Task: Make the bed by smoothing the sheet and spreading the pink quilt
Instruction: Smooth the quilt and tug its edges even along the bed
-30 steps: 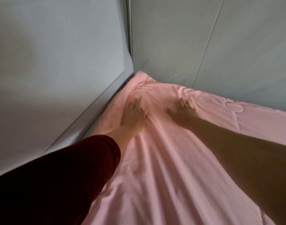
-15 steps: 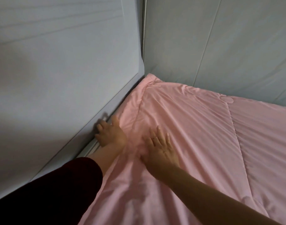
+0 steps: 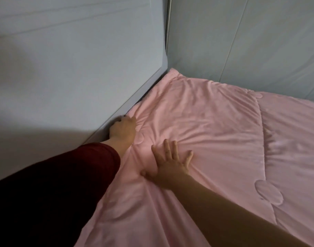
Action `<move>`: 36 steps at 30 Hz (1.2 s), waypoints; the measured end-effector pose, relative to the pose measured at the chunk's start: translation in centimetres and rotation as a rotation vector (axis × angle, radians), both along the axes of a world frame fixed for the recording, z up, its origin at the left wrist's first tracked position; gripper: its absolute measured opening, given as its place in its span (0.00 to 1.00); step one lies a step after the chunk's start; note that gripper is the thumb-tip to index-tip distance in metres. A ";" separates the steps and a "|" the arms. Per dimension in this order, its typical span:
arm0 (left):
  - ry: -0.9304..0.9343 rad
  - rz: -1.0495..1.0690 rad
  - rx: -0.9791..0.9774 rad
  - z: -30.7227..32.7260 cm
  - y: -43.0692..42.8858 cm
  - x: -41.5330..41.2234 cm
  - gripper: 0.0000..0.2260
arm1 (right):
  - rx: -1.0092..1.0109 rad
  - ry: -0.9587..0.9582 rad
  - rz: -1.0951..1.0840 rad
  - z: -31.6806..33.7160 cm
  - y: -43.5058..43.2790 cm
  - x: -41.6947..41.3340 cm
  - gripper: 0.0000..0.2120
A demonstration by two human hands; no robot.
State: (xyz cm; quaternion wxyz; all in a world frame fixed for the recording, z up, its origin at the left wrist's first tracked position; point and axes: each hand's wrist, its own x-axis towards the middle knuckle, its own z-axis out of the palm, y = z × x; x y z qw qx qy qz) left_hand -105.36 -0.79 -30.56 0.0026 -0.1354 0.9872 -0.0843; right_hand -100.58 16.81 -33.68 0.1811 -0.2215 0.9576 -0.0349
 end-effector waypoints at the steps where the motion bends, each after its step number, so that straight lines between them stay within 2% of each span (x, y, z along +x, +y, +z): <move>1: 0.021 0.003 0.024 -0.4 -0.4 0.9 0.16 | 0.011 -0.012 -0.007 -0.1 -0.2 -0.1 0.45; 8: 0.298 0.272 0.597 0.2 -0.5 7.9 0.15 | 0.017 -0.094 0.031 1.9 0.2 -0.5 0.46; 11: 0.338 0.324 0.684 1.0 -1.3 11.2 0.12 | -0.055 -0.070 0.076 2.6 1.2 1.5 0.44; 14: 0.269 0.209 0.770 1.3 -2.0 14.3 0.09 | -0.097 -0.024 0.131 2.3 1.8 4.6 0.42; 16: 0.192 0.098 0.760 1.2 -2.4 15.4 0.08 | -0.126 -0.027 0.146 2.3 1.6 6.5 0.42; 18: 0.165 0.022 0.567 1.7 -3.0 16.2 0.09 | -0.151 -0.014 0.169 2.8 0.7 8.0 0.41; 19: 0.219 -0.008 0.372 1.8 -3.5 15.9 0.08 | -0.158 0.012 0.186 3.1 0.1 8.6 0.41; 22: 0.137 -0.134 -0.103 2.4 -3.8 15.8 0.06 | -0.137 0.024 0.234 3.4 -1.4 10.4 0.39; 23: 0.049 -0.118 -0.099 2.3 -3.4 15.8 0.06 | -0.105 -0.036 0.241 3.2 -1.6 10.7 0.39; 26: -0.113 0.074 -0.063 1.5 -1.7 16.4 0.16 | 0.054 -0.176 0.261 2.6 -1.6 11.2 0.42; 30: -0.061 0.082 -0.048 1.7 -1.1 19.4 0.16 | 0.056 -0.281 0.212 3.4 -2.2 10.5 0.43; 34: -0.029 0.215 0.198 1.7 -1.6 23.3 0.21 | -0.001 -0.242 0.220 4.3 -1.8 11.9 0.41; 36: 0.031 0.274 0.363 1.3 -1.6 24.8 0.21 | -0.011 -0.212 0.232 4.0 -1.3 13.4 0.41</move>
